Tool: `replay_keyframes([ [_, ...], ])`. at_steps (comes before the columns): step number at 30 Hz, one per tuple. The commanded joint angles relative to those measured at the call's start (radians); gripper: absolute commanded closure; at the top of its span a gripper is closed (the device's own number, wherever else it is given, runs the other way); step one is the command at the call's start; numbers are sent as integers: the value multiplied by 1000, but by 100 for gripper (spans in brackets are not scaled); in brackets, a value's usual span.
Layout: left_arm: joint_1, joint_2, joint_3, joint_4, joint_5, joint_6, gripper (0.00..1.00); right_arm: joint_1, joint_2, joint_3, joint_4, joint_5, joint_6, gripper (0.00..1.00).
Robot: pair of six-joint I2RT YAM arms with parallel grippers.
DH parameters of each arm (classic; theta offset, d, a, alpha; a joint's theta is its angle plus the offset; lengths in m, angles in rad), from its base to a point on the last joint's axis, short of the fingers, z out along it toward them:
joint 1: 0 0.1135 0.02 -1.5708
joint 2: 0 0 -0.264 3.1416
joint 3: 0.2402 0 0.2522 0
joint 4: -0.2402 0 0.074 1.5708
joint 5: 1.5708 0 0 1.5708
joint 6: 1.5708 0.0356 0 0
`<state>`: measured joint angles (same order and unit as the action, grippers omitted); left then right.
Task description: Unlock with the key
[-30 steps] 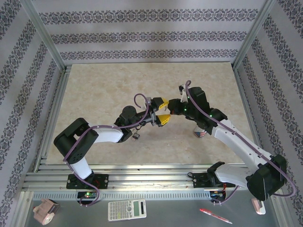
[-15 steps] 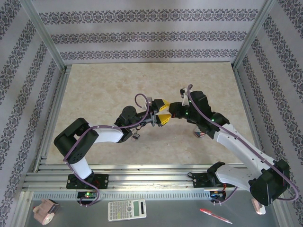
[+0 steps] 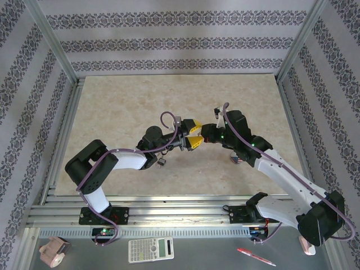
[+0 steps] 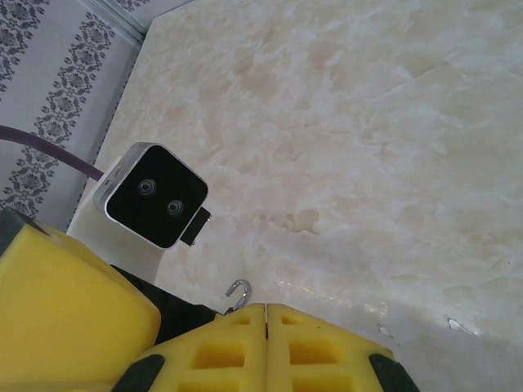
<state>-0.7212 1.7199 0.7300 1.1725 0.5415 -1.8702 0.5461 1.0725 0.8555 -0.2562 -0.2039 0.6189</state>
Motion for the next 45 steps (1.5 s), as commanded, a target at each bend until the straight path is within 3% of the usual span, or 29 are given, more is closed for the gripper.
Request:
replay_keyframes([
  [1,31,32,-9,-82,-78,9,28,59,-53,-22,100,-192,-5,100],
  [16,60,26,-40,-75,-84,10,30,65,-55,-62,144,-231,18,100],
  [27,62,-7,-93,-1,-84,-111,15,54,-17,-36,123,-212,-50,100],
  [45,58,-54,-113,32,-90,-189,13,48,-14,-121,294,-222,-47,100],
])
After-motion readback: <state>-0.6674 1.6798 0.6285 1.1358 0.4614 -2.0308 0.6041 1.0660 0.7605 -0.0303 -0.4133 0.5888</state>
